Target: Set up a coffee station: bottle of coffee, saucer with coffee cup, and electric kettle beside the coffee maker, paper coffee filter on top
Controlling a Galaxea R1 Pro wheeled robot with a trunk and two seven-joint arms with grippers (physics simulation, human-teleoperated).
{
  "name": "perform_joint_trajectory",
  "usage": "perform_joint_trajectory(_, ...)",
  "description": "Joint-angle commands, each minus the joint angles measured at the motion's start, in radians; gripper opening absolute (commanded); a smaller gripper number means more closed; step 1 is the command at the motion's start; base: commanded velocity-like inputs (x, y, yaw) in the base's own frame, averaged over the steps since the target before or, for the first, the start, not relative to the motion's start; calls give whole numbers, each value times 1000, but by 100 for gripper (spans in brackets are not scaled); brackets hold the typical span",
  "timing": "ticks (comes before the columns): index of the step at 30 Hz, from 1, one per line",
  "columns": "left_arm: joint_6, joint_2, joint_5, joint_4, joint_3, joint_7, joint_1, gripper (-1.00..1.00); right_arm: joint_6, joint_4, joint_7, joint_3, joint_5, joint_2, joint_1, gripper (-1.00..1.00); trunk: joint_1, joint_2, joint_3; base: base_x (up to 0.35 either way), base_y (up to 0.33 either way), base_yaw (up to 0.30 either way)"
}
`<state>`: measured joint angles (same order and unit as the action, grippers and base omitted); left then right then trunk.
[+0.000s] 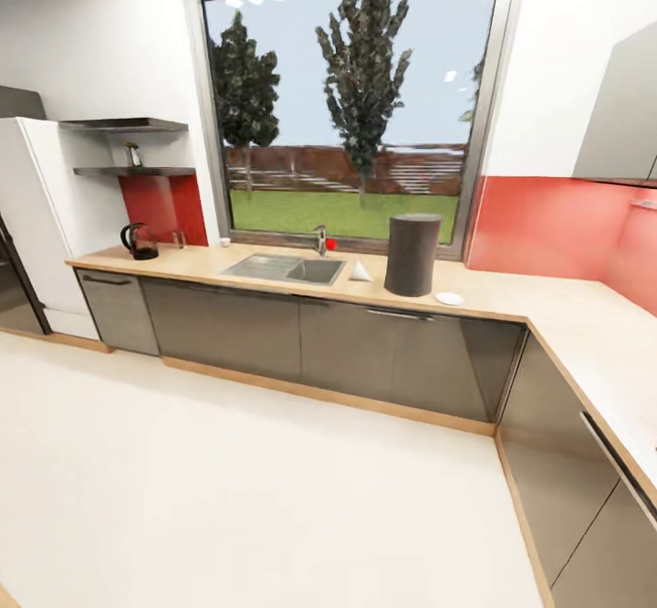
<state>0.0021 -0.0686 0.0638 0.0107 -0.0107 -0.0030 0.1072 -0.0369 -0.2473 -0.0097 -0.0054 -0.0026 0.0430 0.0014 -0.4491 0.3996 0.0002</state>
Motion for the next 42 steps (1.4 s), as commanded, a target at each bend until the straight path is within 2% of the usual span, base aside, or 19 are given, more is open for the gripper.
perform_joint_trajectory(1, 0, 0, 7, 0, -2, 0, 0, 100, -3, 0, -1, -1, 0, 0, 0, 100, -1, 0, 0, 338, 0, -1)
perform_joint_trajectory(29, -2, 1, 7, 1, -1, 0, 0, 100, -3, -1, 0, -1, -1, 0, 0, 100, -1, 0, 0, 338, 0, -2)
perform_joint_trajectory(42, -2, 1, 7, 2, 0, 0, 0, 100, -3, -1, 1, -1, -2, 0, 0, 100, -1, 0, 0, 338, 0, -191)
